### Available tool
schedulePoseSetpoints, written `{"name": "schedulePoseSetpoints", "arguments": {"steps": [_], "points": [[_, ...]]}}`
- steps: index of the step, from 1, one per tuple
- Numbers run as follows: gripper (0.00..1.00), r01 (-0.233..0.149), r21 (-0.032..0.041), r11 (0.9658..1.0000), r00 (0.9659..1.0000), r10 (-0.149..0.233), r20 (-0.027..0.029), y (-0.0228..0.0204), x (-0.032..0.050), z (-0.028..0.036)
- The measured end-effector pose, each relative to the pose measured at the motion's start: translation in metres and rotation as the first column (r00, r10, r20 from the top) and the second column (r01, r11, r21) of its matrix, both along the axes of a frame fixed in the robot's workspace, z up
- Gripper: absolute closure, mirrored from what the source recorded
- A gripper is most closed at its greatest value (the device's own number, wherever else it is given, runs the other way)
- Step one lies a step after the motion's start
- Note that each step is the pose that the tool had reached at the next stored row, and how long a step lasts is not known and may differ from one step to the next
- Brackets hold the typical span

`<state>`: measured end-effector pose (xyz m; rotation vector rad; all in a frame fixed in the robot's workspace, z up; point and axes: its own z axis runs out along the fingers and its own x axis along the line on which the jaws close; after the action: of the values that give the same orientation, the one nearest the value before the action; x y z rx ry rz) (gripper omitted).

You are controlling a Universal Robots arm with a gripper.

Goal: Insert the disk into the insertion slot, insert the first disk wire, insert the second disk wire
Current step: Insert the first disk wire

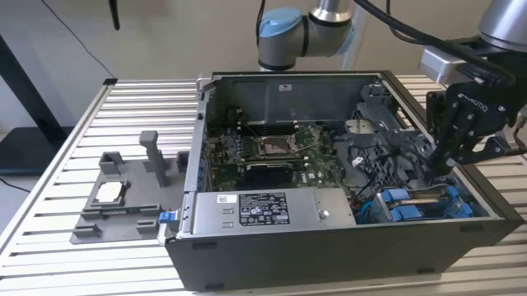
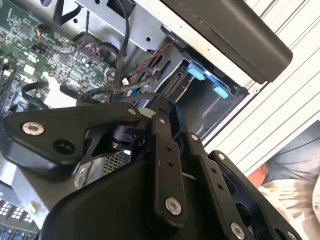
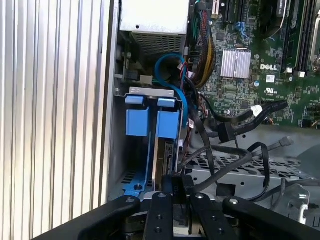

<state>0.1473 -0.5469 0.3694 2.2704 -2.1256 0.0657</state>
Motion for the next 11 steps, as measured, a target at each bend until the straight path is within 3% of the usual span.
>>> {"name": "schedulePoseSetpoints", "arguments": {"steps": [5,11], "points": [[0.81,0.011,0.0028,0.9999,0.9999,-0.011,-0.0042,-0.0013,0.0012,-0.0038],[0.81,0.073,0.0067,0.9973,0.9973,-0.073,-0.0045,-0.0013,0.0013,-0.0089]]}}
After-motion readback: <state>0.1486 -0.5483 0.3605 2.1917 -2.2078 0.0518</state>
